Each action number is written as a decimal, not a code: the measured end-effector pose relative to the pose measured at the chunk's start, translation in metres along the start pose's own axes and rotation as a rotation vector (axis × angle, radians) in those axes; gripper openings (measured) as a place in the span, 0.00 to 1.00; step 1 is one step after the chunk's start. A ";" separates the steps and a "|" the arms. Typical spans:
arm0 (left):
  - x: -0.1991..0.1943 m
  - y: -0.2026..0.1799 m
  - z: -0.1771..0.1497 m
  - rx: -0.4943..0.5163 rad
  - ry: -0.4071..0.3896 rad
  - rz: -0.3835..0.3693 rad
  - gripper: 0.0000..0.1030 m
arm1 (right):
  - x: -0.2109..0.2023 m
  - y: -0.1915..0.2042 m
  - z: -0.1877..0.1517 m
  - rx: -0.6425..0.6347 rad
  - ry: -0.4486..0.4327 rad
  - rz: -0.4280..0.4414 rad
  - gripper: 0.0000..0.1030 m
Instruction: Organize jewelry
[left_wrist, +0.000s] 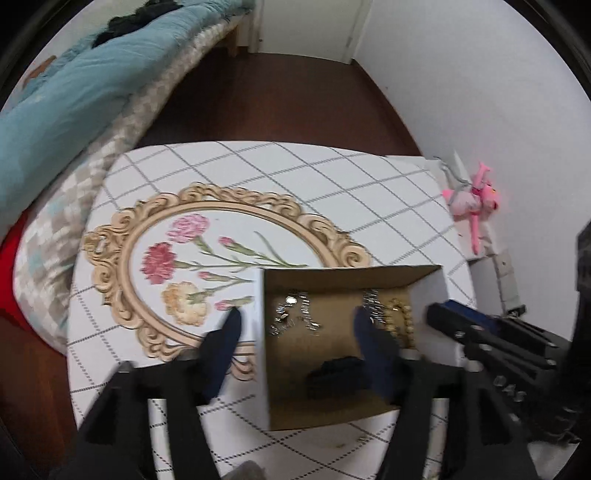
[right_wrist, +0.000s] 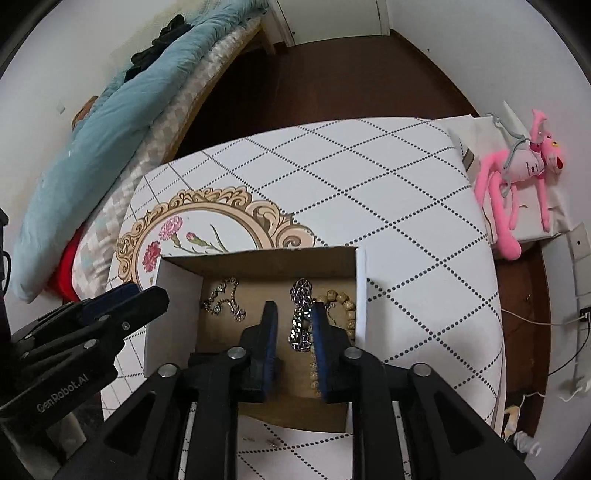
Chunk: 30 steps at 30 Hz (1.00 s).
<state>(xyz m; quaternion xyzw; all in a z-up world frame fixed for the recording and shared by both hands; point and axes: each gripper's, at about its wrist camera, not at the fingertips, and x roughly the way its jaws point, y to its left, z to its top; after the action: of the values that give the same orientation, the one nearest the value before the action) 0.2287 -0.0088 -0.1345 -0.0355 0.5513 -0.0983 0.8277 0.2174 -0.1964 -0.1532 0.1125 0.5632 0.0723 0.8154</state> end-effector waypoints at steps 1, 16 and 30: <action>-0.001 0.003 -0.002 -0.003 -0.006 0.013 0.63 | -0.002 0.000 0.000 -0.003 -0.005 -0.007 0.24; -0.021 0.008 -0.022 0.052 -0.118 0.197 1.00 | -0.024 0.011 -0.021 -0.099 -0.095 -0.341 1.00; -0.025 0.023 -0.093 0.021 -0.054 0.250 1.00 | -0.037 0.023 -0.092 -0.094 -0.083 -0.219 1.00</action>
<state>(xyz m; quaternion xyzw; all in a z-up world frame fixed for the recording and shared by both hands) 0.1370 0.0233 -0.1519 0.0393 0.5280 0.0007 0.8483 0.1185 -0.1739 -0.1445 0.0146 0.5339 0.0044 0.8454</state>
